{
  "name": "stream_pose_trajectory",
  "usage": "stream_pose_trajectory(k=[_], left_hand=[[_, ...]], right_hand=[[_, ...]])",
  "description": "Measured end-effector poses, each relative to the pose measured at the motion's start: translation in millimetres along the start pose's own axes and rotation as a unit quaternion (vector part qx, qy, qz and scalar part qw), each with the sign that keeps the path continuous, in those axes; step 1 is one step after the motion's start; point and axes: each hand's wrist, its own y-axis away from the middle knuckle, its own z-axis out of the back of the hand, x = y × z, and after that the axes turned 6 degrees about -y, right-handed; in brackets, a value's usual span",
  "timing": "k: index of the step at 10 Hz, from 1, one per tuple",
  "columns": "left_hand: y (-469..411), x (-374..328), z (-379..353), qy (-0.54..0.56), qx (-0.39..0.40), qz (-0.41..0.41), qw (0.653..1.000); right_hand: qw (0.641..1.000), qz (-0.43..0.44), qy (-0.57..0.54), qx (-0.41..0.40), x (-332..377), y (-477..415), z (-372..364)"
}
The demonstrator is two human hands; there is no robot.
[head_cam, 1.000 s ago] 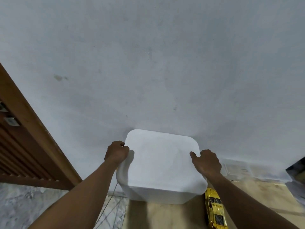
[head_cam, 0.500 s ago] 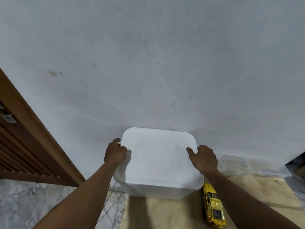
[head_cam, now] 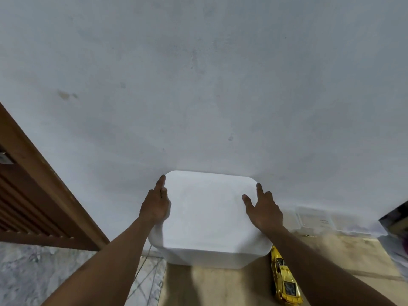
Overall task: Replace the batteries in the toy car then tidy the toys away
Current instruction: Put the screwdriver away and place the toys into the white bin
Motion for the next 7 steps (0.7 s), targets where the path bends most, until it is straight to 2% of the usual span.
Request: stream_pose_trajectory(k=[1,5,7], left_hand=[[2.0,0.3,-0.7,0.052,0.02,0.025,0.998],[9.7,-0.8,-1.0,0.052,-0.011,0.019,0.998],[31.0,6.1,3.8,0.118,-0.002,0.054,0.991]], right_hand=[[1.0,0.002,-0.015,-0.007,-0.9,1.3,-7.0],[0.999,0.003,-0.04,-0.016,-9.0,4.5,-12.6],[0.998,0.004,-0.052,0.044,-11.9,8.7,6.9]])
